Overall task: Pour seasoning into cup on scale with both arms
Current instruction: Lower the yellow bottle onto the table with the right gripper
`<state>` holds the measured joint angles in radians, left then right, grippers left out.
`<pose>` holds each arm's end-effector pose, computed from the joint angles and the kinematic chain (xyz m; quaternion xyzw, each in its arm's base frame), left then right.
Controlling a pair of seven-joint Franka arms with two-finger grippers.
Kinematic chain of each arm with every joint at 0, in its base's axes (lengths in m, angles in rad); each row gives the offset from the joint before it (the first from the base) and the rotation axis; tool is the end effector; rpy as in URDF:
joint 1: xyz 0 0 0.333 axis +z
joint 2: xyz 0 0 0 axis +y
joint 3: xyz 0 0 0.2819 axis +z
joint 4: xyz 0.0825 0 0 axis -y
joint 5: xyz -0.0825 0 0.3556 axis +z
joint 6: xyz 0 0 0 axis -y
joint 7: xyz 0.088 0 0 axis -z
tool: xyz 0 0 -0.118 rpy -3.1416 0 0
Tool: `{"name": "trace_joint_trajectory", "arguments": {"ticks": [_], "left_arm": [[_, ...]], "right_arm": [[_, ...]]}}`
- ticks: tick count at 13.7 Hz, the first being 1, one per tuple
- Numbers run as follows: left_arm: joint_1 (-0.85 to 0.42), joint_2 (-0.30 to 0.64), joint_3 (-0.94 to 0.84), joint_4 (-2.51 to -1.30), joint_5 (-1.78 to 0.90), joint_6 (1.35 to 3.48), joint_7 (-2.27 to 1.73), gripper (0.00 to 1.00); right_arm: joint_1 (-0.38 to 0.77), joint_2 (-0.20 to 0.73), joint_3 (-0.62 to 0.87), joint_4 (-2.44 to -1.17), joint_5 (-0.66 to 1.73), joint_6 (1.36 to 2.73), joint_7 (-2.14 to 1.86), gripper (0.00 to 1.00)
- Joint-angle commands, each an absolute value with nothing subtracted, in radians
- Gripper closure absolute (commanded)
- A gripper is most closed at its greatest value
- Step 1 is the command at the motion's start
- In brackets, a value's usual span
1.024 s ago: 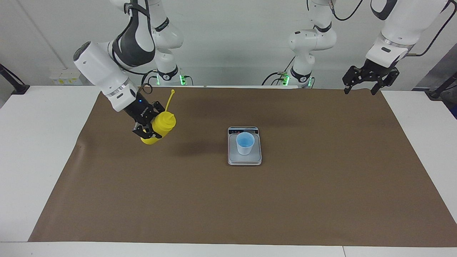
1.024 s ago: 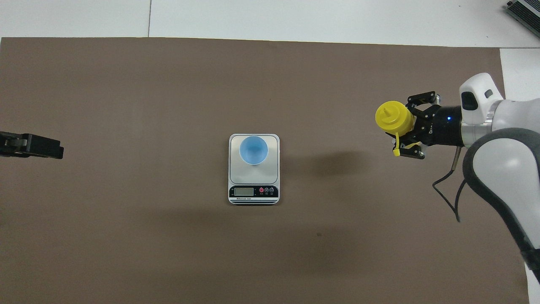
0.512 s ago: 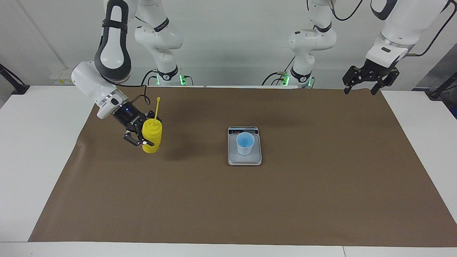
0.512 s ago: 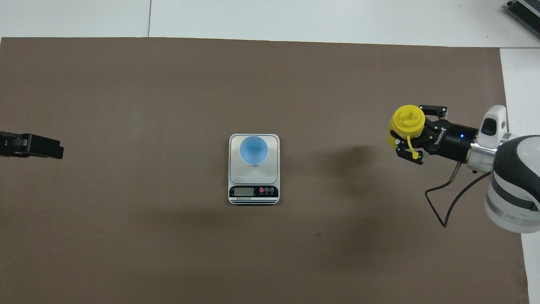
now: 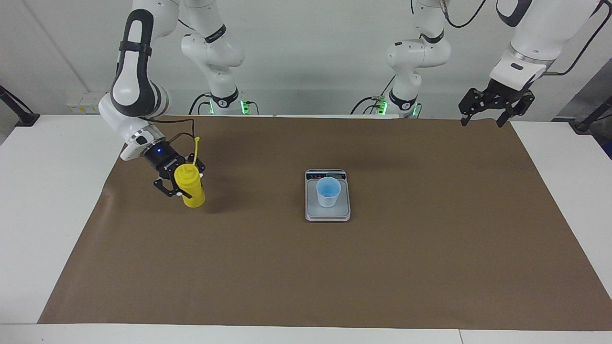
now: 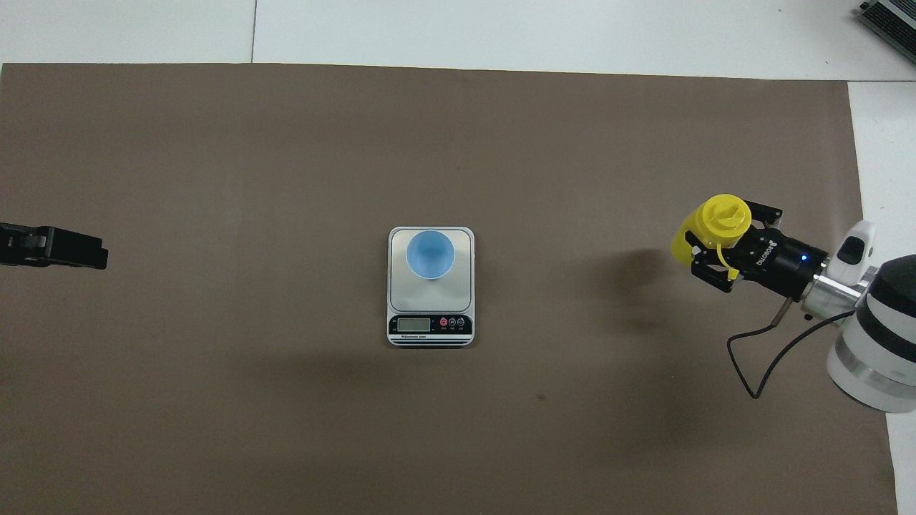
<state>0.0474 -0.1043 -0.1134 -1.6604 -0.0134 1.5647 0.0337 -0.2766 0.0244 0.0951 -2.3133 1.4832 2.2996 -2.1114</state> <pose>0.4949 -0.0371 0.5921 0.9988 -0.0496 0.0040 0.0009 0.5017 -0.0623 0.3236 -0.7971 -0.3440 -0.4461 0.2175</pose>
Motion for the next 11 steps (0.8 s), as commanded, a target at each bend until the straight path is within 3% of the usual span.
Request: {"name": "trace_joint_trajectory", "arguments": {"ticks": [1,11], "left_arm": [[0.060,-0.124,-0.118,-1.677,-0.018,1.557,0.044,0.00],[0.060,-0.124,-0.118,-1.677,-0.020,1.557,0.044,0.00]], "right_arm": [[-0.288,0.017,0.107,-2.355,1.589,2.313,-2.206,1.00],[-0.295,0.024,0.109,-2.413,1.704,2.367,-2.294,1.00]]}}
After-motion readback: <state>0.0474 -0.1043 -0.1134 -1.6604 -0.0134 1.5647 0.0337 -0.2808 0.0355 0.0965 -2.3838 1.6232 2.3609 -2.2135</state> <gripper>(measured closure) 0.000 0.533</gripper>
